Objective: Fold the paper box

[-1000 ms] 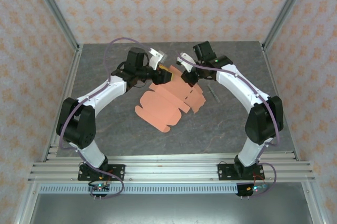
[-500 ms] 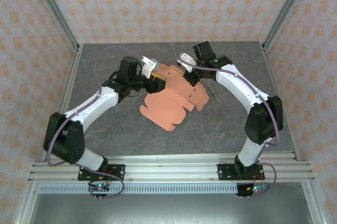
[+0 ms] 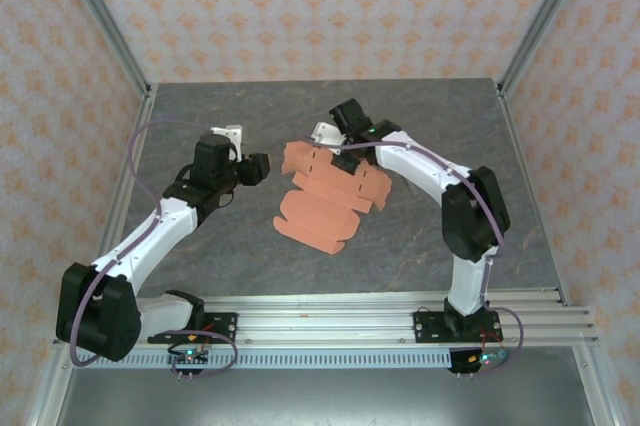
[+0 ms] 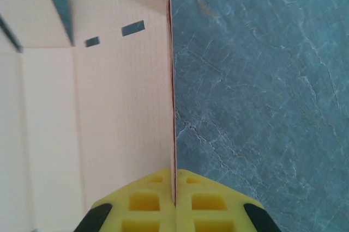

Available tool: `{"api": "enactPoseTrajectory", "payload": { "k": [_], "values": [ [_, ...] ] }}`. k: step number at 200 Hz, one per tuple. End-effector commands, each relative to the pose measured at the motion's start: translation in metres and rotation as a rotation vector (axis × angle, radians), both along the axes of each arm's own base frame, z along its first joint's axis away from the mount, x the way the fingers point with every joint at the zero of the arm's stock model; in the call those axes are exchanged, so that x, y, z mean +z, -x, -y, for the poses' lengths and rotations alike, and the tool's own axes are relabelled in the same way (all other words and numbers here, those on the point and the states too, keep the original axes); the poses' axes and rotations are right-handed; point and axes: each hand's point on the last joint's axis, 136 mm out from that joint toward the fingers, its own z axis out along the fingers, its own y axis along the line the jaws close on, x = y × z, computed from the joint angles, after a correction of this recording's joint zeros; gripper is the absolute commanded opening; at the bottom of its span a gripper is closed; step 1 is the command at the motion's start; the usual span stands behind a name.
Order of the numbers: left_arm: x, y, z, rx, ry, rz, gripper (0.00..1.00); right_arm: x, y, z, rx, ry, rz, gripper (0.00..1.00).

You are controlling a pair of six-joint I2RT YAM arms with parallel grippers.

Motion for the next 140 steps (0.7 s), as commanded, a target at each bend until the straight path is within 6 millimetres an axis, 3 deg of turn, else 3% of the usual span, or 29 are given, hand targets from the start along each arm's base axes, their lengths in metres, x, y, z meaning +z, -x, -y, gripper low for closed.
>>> {"api": "enactPoseTrajectory", "payload": {
  "k": [1,51,82,140],
  "values": [
    [-0.015,0.001,-0.025,0.143,0.013,-0.041,0.59,0.006,-0.017,0.001,-0.028,0.085,0.131,0.00],
    [-0.038,0.001,-0.036,0.199,0.028,-0.084,0.59,0.004,-0.017,-0.005,-0.031,0.180,0.288,0.00],
    [-0.042,-0.005,-0.038,0.207,0.048,-0.087,0.59,0.015,-0.016,-0.007,-0.029,0.192,0.393,0.00],
    [-0.041,-0.029,-0.020,0.133,0.112,-0.033,0.61,0.046,-0.017,-0.007,-0.022,0.145,0.541,0.00]
  ]
}}
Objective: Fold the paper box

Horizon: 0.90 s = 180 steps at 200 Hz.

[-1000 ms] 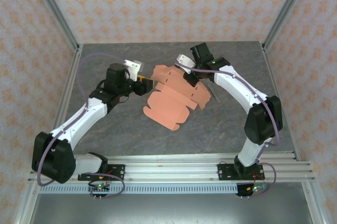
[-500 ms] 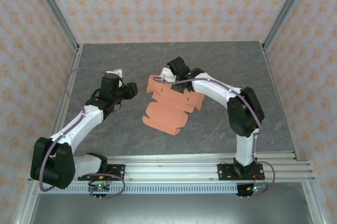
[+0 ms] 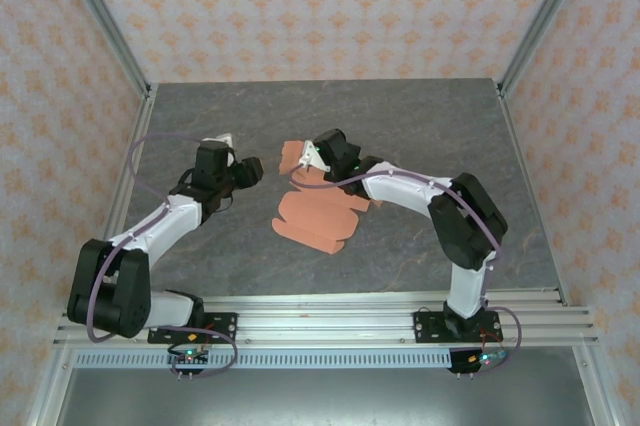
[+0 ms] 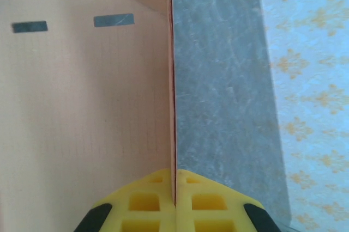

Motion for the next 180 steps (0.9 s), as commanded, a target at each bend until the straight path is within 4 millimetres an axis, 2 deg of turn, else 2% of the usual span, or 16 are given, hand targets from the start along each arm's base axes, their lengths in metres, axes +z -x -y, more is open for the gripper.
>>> {"api": "enactPoseTrajectory", "payload": {
  "k": [1,35,74,114,180],
  "values": [
    [0.011,-0.016,0.005,-0.007,0.036,0.064,0.61,0.049,-0.009,0.001,-0.011,-0.048,0.156,0.00],
    [0.007,-0.022,0.005,0.008,0.049,0.053,0.61,0.056,-0.008,0.004,-0.004,-0.038,0.230,0.00],
    [0.001,-0.021,0.003,0.024,0.052,0.042,0.61,0.044,-0.006,0.003,-0.001,0.018,0.298,0.00],
    [0.000,-0.018,0.001,0.031,0.046,0.036,0.61,0.043,-0.002,-0.004,0.009,0.043,0.373,0.00],
    [0.002,-0.019,-0.002,0.046,0.041,0.050,0.61,0.017,0.013,-0.007,0.024,0.077,0.401,0.00]
  ]
}}
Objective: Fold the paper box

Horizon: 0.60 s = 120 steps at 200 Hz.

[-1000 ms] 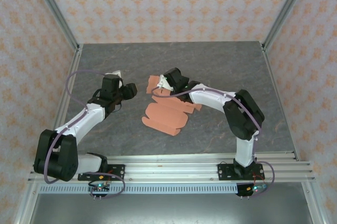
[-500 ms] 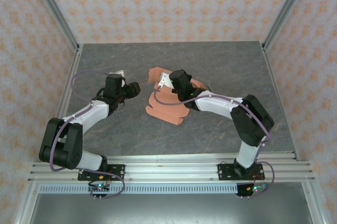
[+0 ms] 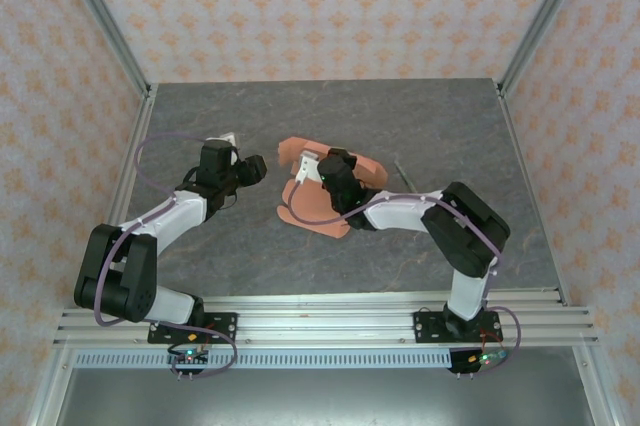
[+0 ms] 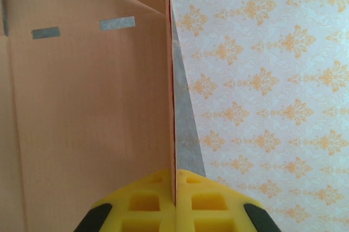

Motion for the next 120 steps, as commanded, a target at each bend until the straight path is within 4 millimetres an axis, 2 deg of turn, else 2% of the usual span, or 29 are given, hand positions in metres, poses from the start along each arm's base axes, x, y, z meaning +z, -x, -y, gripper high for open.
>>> {"api": "enactPoseTrajectory", "payload": {
  "k": [1,53,120],
  "values": [
    [0.013,-0.007,-0.007,0.040,0.002,0.050,0.61,0.000,0.001,0.002,-0.025,-0.009,0.045,0.00],
    [0.018,-0.010,-0.003,0.012,0.006,0.089,0.63,-0.008,0.006,0.004,-0.017,-0.009,0.042,0.00],
    [0.023,-0.027,0.021,-0.178,-0.044,0.177,0.67,-0.006,0.008,0.002,0.000,-0.024,0.045,0.00]
  ]
}}
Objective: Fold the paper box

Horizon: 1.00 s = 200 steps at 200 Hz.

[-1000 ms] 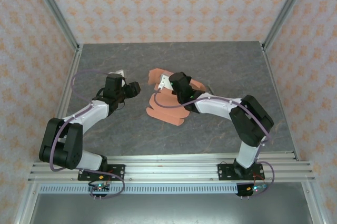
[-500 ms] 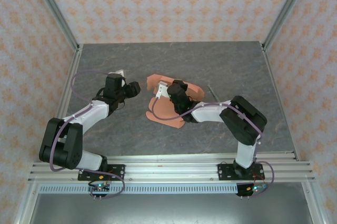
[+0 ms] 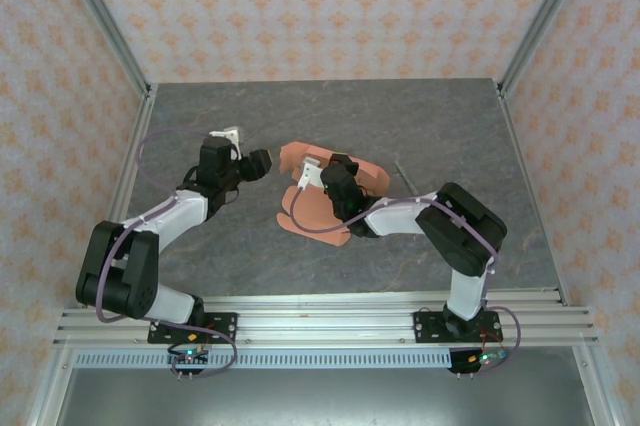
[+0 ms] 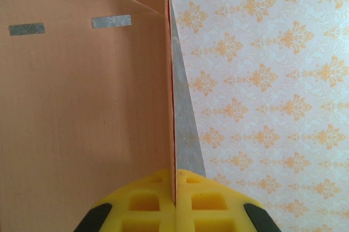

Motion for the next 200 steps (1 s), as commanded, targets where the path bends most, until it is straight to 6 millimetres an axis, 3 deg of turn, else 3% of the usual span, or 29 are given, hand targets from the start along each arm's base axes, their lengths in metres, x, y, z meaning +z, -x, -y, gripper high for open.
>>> {"api": "enactPoseTrajectory", "payload": {
  "k": [1,50,132,200],
  "values": [
    [0.007,-0.013,0.009,-0.093,-0.047,0.071,0.67,0.002,0.003,-0.002,0.002,-0.015,0.012,0.00],
    [0.004,-0.022,0.047,-0.319,0.013,0.107,0.69,0.004,0.001,-0.003,0.003,-0.016,0.014,0.00],
    [0.004,-0.041,0.075,-0.493,0.040,0.113,0.76,0.011,-0.002,-0.007,0.006,-0.019,0.018,0.00],
    [0.008,-0.038,0.101,-0.630,0.149,0.098,0.76,0.011,-0.003,-0.007,-0.001,-0.012,0.019,0.00]
  ]
}}
